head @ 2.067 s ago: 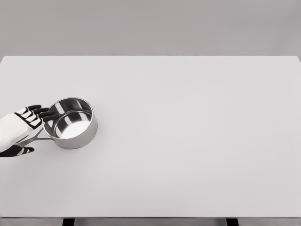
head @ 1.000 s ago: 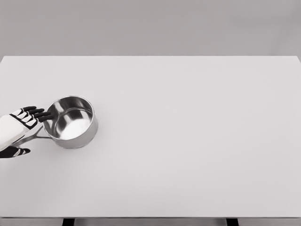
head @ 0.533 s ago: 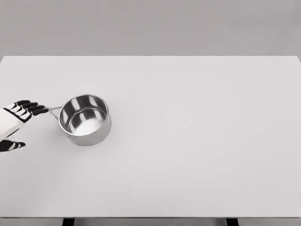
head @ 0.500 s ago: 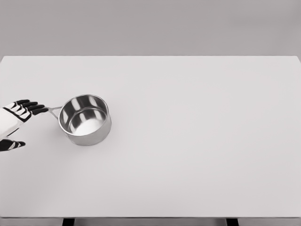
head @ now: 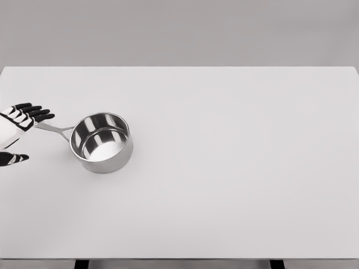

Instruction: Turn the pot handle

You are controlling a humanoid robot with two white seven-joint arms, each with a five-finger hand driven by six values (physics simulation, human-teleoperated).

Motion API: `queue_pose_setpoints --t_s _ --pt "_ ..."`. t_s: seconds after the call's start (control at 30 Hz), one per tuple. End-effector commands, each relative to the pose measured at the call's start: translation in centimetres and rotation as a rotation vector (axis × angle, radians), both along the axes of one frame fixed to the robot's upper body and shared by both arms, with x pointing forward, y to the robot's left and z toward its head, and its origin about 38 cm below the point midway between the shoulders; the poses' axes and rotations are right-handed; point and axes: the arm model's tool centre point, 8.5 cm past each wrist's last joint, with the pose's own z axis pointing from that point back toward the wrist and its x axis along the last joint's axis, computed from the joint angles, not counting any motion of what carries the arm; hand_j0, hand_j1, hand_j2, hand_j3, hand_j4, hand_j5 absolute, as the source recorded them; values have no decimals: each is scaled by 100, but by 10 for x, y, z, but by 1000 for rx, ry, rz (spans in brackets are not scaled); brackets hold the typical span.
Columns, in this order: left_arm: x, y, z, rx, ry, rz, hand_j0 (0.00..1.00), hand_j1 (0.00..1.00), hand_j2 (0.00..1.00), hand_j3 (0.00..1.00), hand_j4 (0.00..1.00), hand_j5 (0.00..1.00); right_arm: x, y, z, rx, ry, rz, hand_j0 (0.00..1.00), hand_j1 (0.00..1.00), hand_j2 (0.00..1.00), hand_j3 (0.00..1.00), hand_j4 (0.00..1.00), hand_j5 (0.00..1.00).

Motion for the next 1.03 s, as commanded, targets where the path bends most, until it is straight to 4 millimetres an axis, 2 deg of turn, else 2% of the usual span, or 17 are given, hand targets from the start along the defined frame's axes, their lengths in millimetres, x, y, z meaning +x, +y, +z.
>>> queue_pose_setpoints --t_s 0.0,0.3,0.4,0.57,0.67,1.0 --pt "0 1 0 -4 0 2 100 100 100 100 100 100 0 0 0 0 0 0 100 100 100 100 100 100" --pt "7 -1 13 -6 -37 -6 100 100 100 100 100 100 0 0 0 0 0 0 100 100 100 100 100 100" --pt "9 -21 32 -7 -99 -64 100 100 100 100 100 100 0 0 0 0 0 0 100 100 100 100 100 100" --pt "20 -37 51 -51 -152 -116 100 100 100 100 100 100 0 0 0 0 0 0 100 100 100 100 100 100" --pt "30 -60 50 -57 -146 -185 100 100 100 100 100 100 0 0 0 0 0 0 100 100 100 100 100 100" --pt "32 -63 52 -58 -151 -195 100 100 100 100 100 100 0 0 0 0 0 0 100 100 100 100 100 100"
